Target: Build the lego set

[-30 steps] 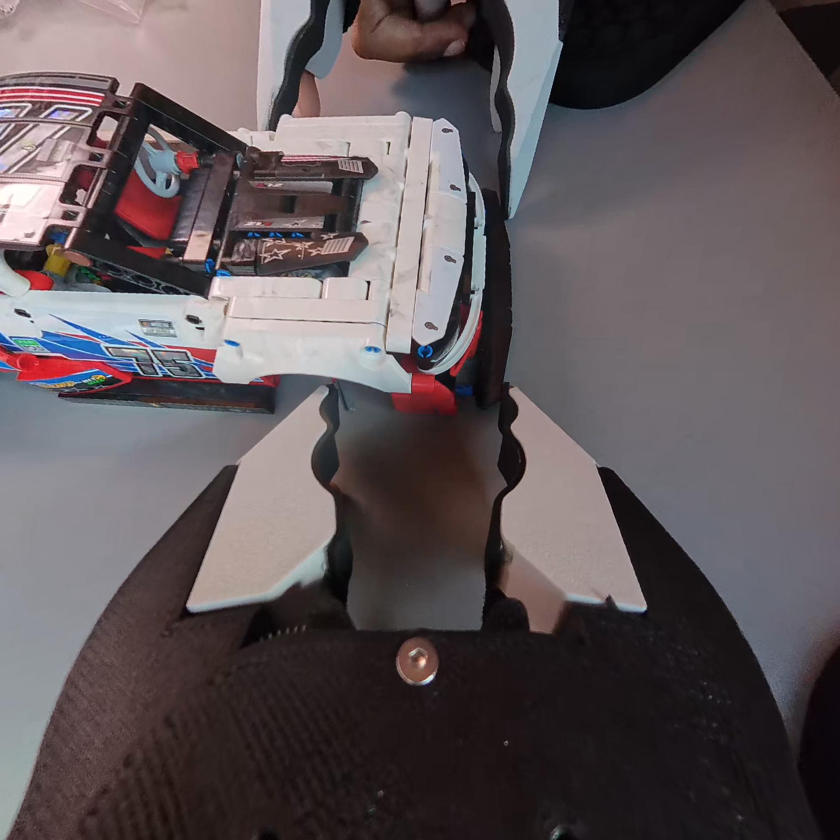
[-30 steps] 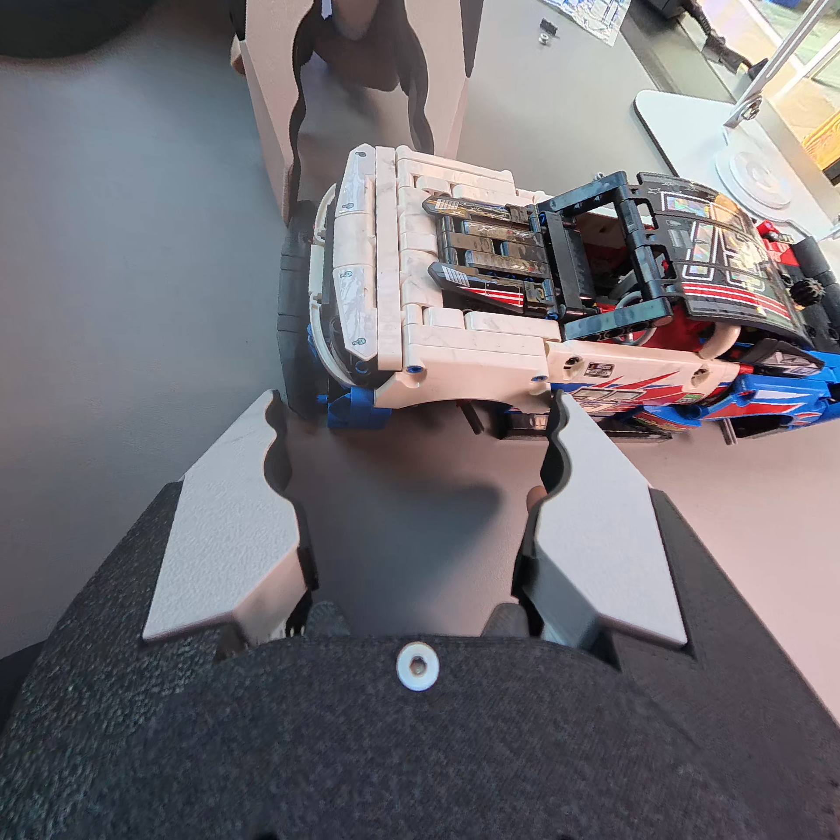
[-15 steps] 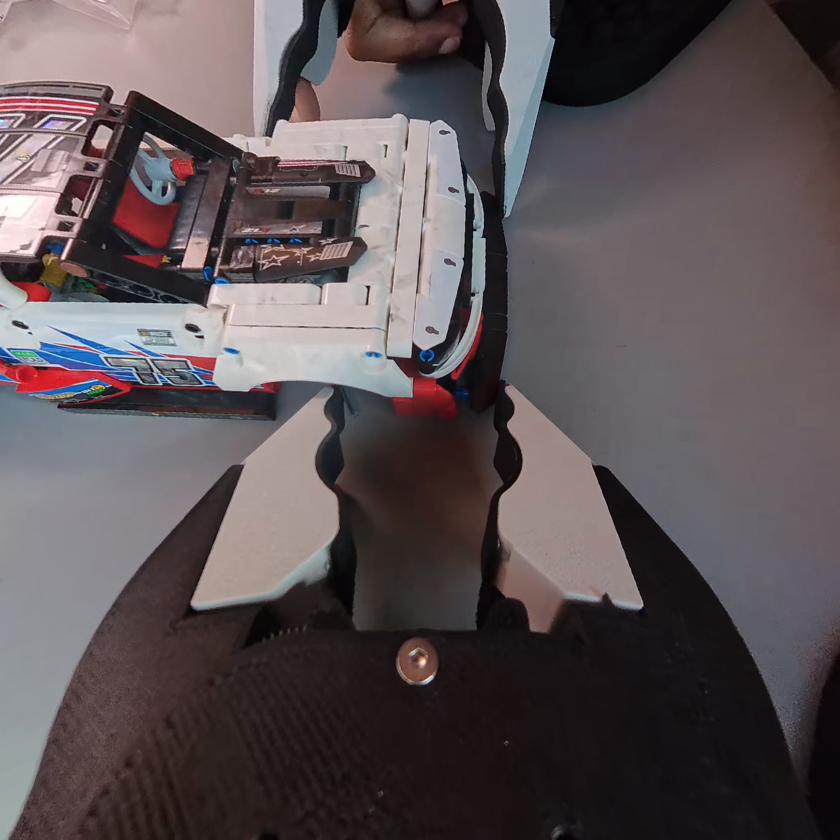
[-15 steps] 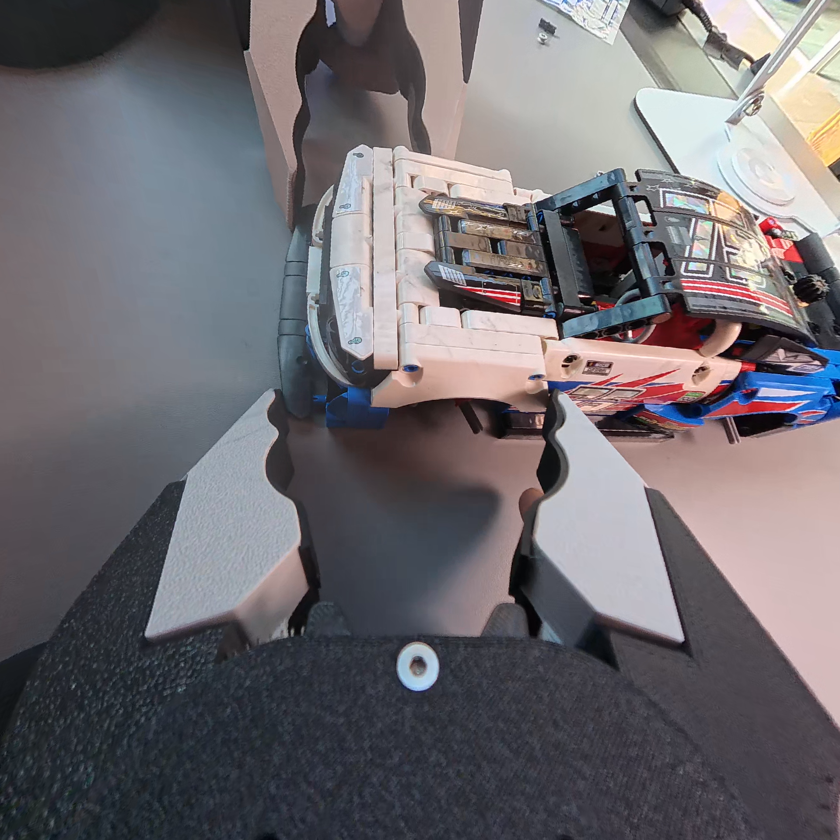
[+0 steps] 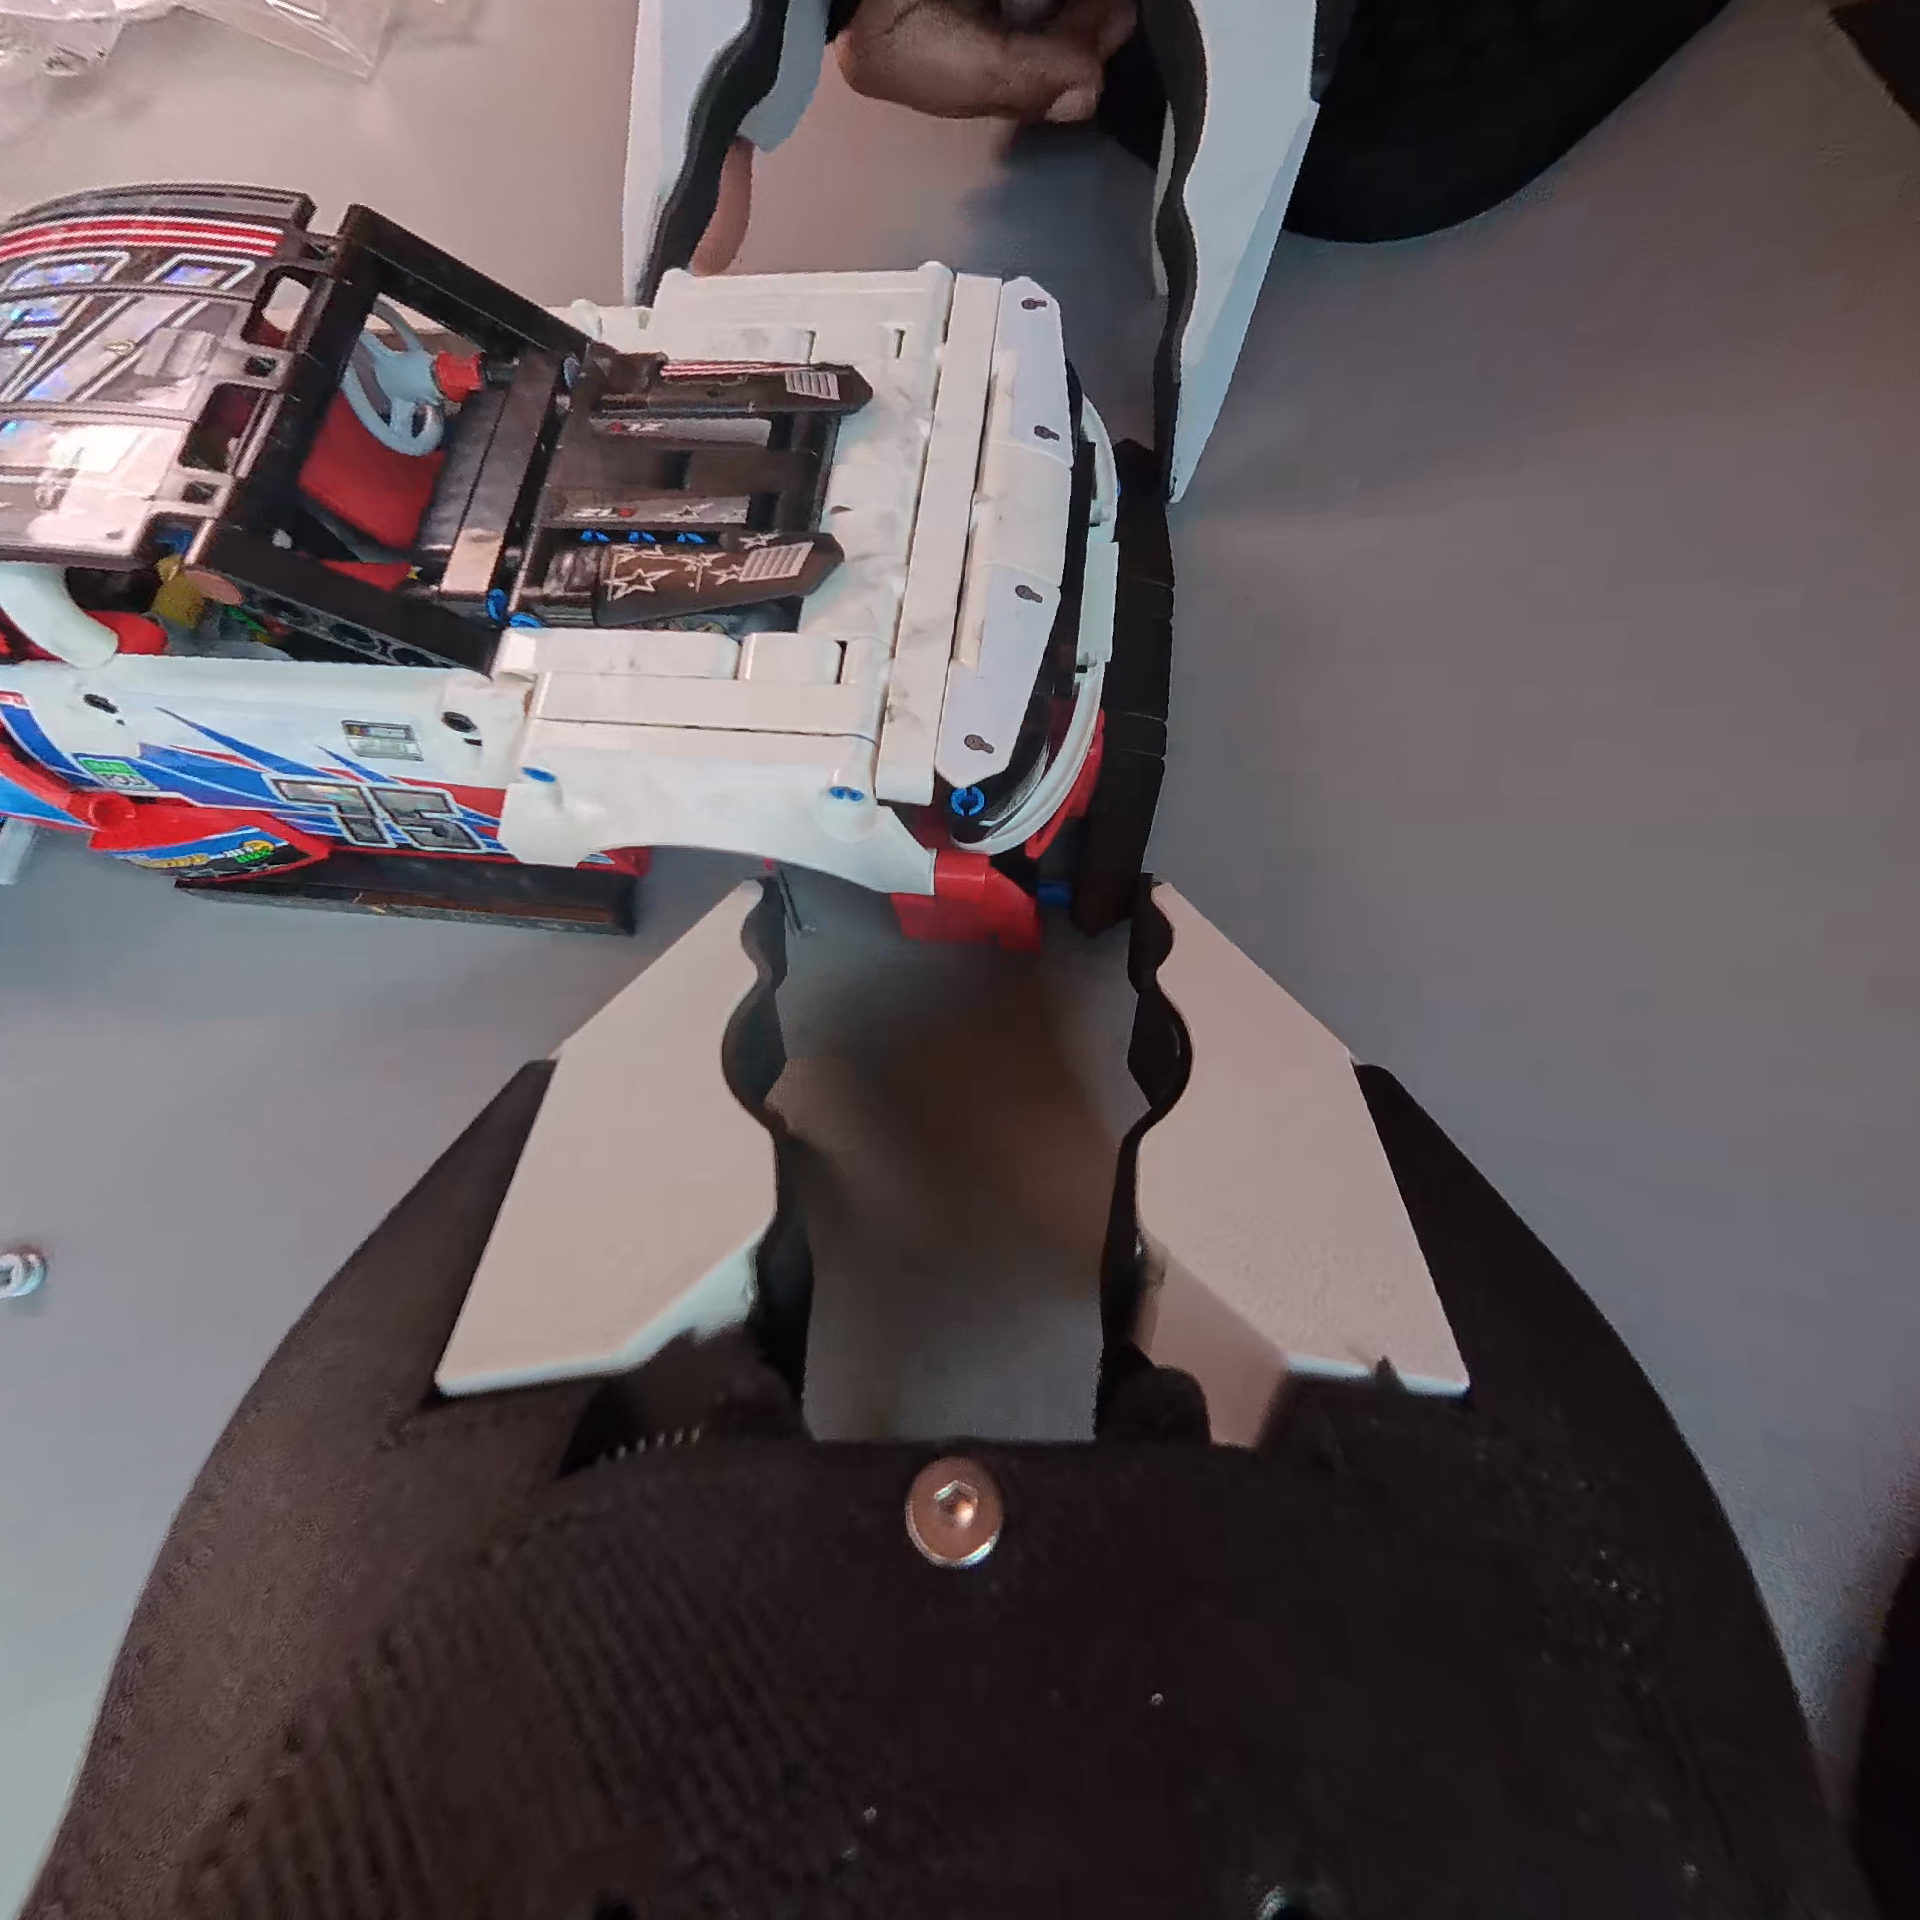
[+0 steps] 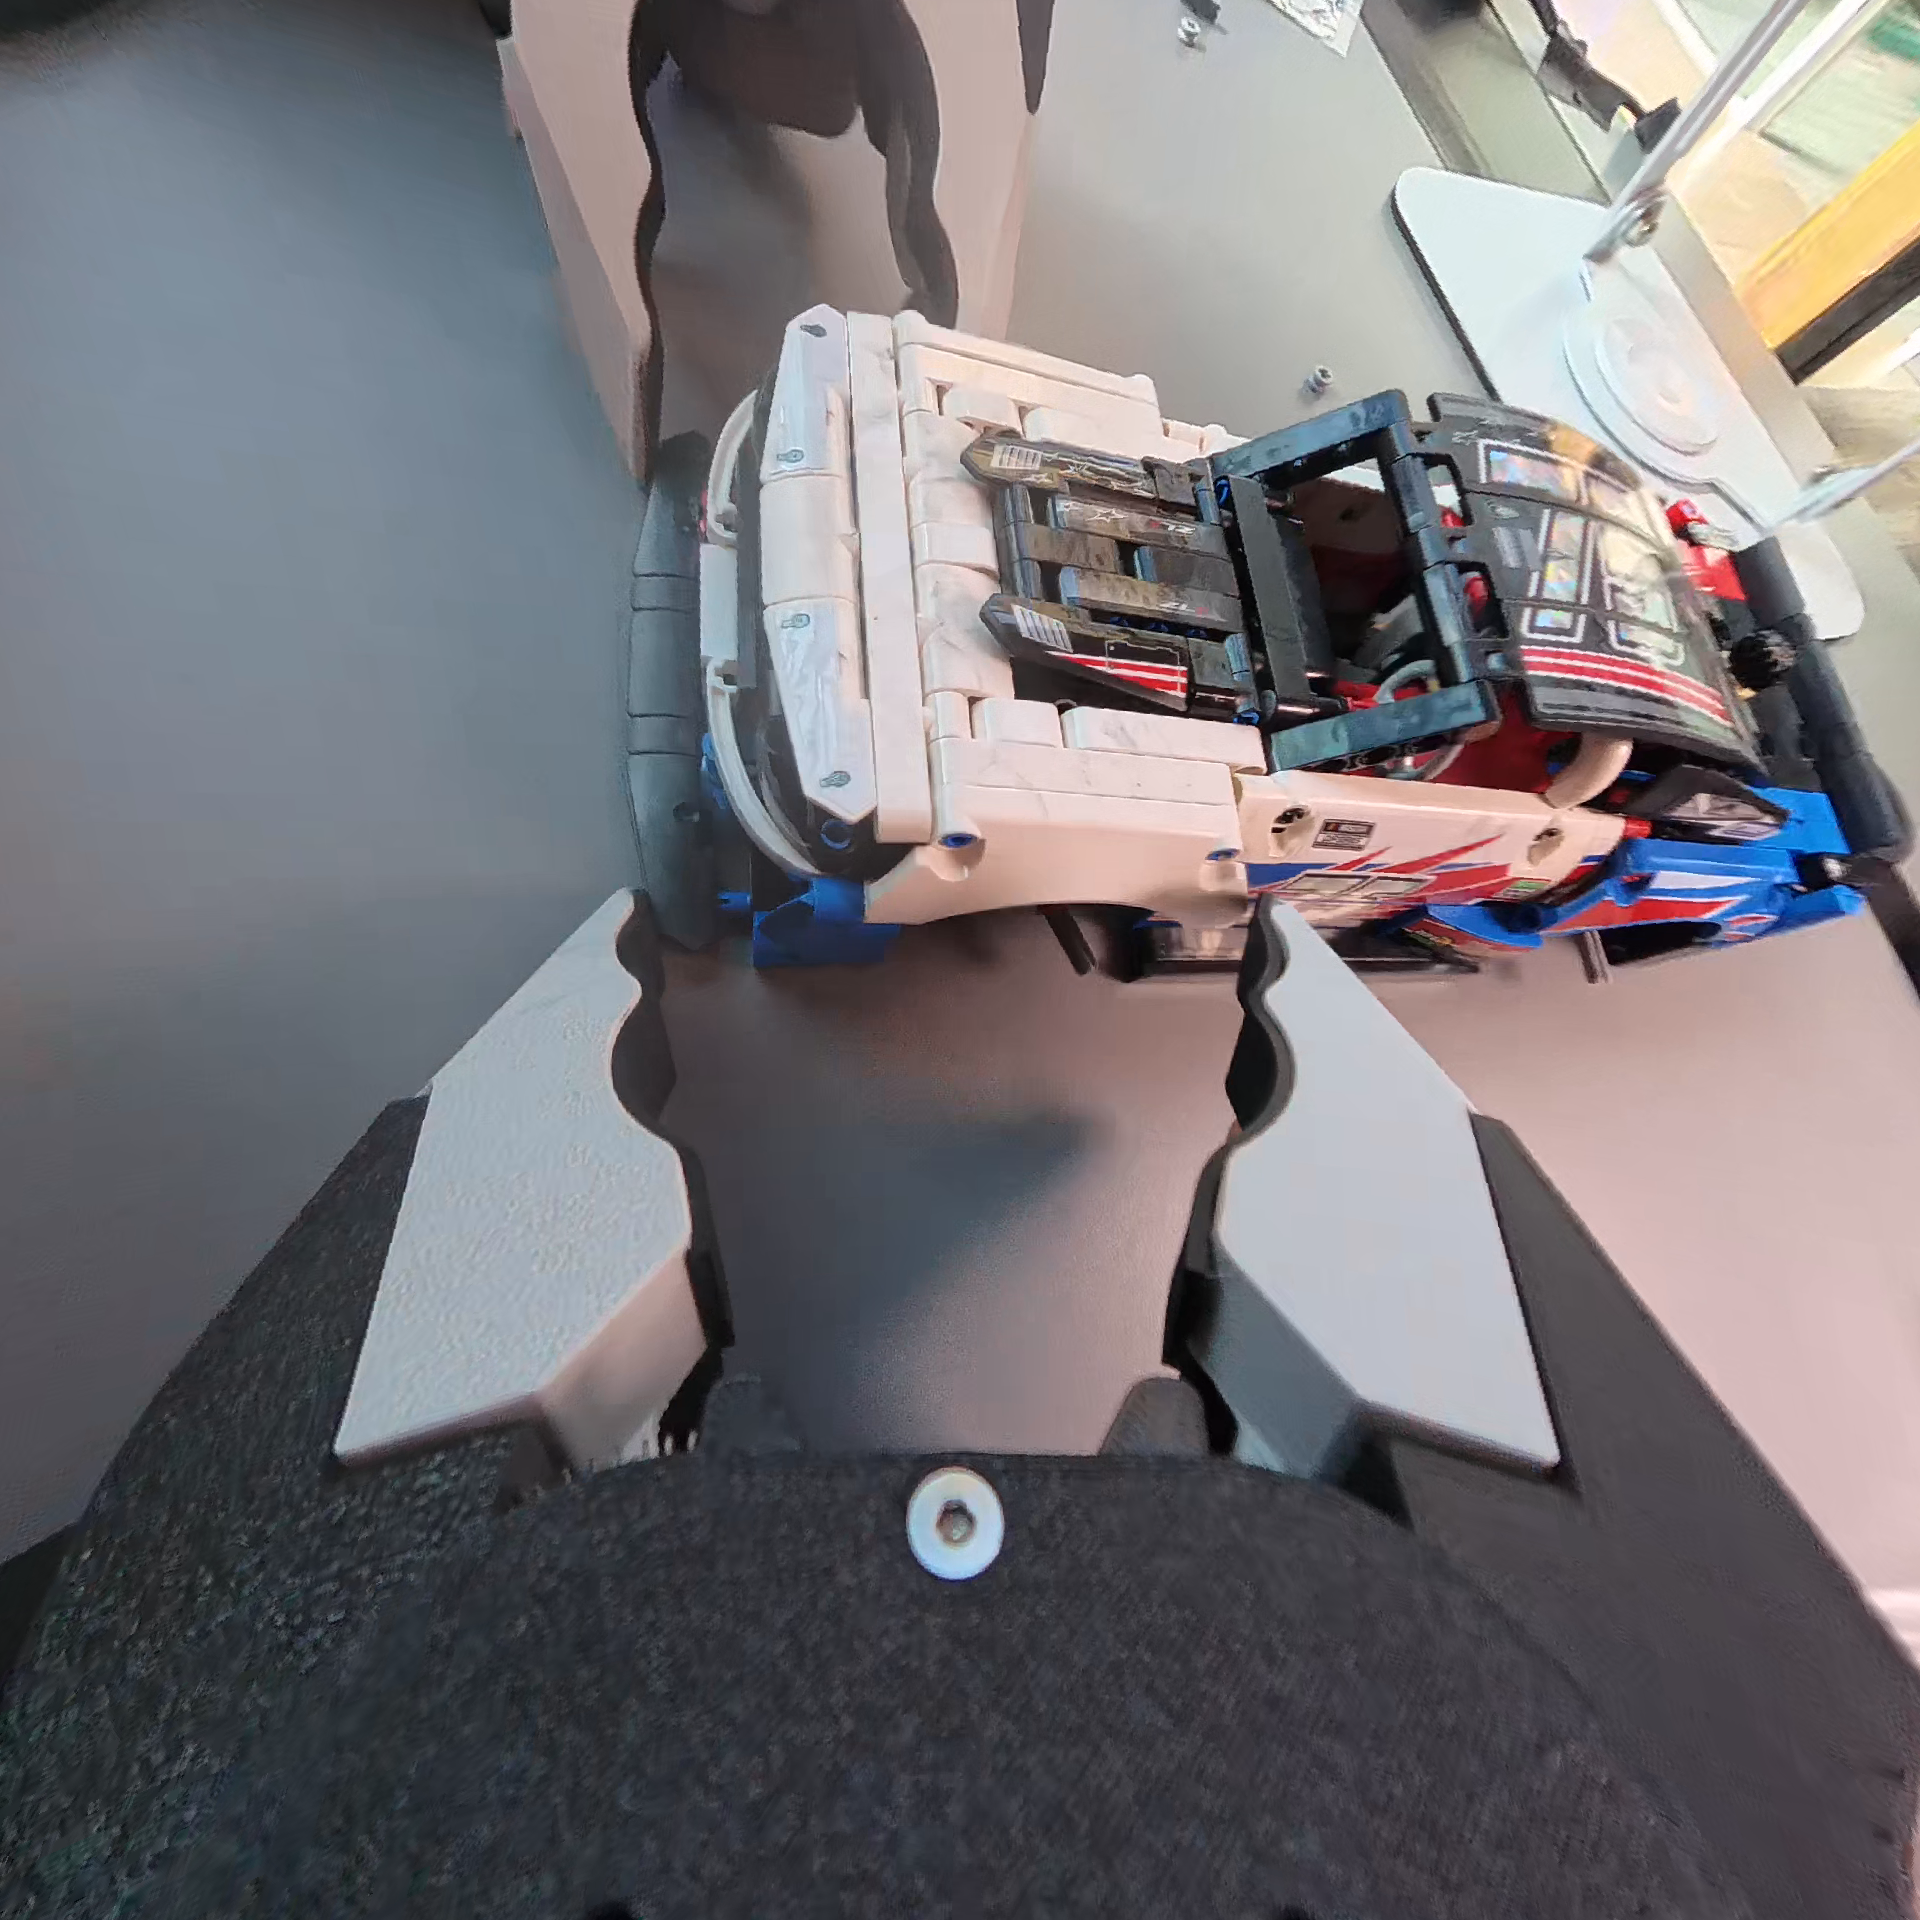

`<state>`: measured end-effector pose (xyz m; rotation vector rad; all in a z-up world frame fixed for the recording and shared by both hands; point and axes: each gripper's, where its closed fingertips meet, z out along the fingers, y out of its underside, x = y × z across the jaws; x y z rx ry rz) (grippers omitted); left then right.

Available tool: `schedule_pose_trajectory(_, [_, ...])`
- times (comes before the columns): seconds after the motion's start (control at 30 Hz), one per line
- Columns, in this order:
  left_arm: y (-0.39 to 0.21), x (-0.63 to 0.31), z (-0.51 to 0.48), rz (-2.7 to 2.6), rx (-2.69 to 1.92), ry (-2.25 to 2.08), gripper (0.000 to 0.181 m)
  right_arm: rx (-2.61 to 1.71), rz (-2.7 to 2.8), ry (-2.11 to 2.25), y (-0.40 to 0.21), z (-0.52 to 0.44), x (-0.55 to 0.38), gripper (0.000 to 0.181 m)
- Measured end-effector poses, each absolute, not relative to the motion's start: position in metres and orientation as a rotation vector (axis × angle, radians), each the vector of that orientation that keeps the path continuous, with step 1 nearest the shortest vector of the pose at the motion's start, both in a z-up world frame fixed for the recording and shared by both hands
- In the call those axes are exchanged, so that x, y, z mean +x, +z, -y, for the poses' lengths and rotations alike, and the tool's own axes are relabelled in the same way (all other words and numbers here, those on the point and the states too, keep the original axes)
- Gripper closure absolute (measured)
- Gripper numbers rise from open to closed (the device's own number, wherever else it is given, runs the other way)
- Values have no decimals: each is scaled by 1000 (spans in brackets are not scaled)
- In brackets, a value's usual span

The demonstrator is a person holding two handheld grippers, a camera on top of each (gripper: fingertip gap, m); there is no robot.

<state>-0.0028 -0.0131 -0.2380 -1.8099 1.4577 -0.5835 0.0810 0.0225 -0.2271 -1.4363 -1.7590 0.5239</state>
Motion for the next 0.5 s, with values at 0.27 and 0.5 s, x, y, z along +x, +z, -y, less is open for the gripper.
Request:
schedule_pose_trajectory(0.27, [-225,-15,50,-1335,-1844,-522,134,-1499,1779,340,-222,18,112,136])
schedule_pose_trajectory(0.5, [-240,2,54,-1399,-1946,-510,156,-1644,1865,418,-240,33,92,171])
